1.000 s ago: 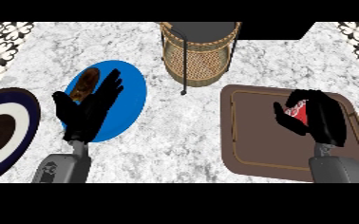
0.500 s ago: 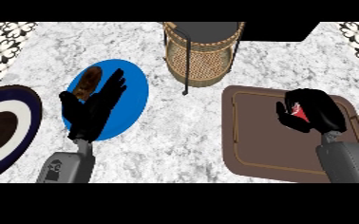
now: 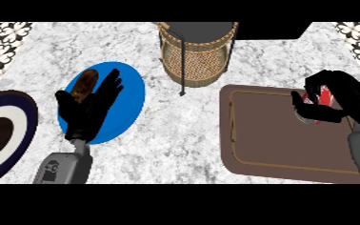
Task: Pick the can from the tray and place it in the tiered basket
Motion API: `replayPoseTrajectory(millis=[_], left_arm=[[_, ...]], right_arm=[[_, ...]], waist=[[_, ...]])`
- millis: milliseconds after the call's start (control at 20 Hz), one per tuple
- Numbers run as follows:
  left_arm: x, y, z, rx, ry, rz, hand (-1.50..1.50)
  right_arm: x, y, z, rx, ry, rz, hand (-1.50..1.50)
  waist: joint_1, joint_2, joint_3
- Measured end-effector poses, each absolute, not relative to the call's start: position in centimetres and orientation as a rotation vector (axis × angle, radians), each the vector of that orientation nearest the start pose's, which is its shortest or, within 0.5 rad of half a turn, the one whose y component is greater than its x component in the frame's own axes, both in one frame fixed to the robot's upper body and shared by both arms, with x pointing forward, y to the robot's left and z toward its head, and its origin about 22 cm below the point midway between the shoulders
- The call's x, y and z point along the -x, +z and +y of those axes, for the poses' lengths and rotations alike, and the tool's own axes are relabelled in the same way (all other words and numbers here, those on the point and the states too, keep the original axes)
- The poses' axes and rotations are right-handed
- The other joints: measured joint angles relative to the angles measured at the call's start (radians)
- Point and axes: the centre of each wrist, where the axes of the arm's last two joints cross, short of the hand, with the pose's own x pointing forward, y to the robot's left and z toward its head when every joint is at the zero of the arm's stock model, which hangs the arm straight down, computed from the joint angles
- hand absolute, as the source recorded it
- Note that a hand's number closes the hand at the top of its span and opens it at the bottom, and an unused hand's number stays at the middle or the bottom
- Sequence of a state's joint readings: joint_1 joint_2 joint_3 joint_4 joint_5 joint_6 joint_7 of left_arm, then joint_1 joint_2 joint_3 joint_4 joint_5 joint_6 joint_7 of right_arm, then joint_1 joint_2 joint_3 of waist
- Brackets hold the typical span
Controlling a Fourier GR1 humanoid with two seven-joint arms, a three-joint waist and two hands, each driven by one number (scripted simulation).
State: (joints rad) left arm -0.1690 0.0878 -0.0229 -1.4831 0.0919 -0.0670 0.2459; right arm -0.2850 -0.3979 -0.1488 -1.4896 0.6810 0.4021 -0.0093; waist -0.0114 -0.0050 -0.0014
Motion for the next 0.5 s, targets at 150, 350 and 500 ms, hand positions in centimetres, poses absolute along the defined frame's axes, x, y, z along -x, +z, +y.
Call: replayPoseTrajectory(millis=[150, 350, 500], left_arm=[[-27.8, 2.3, 22.9, 0.093, -0.125, -1.384, 0.00], [-27.7, 1.9, 23.5, 0.095, -0.131, -1.388, 0.00], [-27.5, 2.3, 23.0, 0.105, -0.142, -1.389, 0.00]], right_arm=[[-29.3, 14.0, -33.4, 0.659, 0.912, -1.491, 1.50], [-28.3, 19.1, -33.7, 0.668, 0.849, -1.619, 1.50], [-27.8, 22.4, -33.5, 0.676, 0.819, -1.689, 1.50]], waist=[[-0.006, -0.003, 0.000], [-0.003, -0.001, 0.000], [0.003, 0.000, 0.000]])
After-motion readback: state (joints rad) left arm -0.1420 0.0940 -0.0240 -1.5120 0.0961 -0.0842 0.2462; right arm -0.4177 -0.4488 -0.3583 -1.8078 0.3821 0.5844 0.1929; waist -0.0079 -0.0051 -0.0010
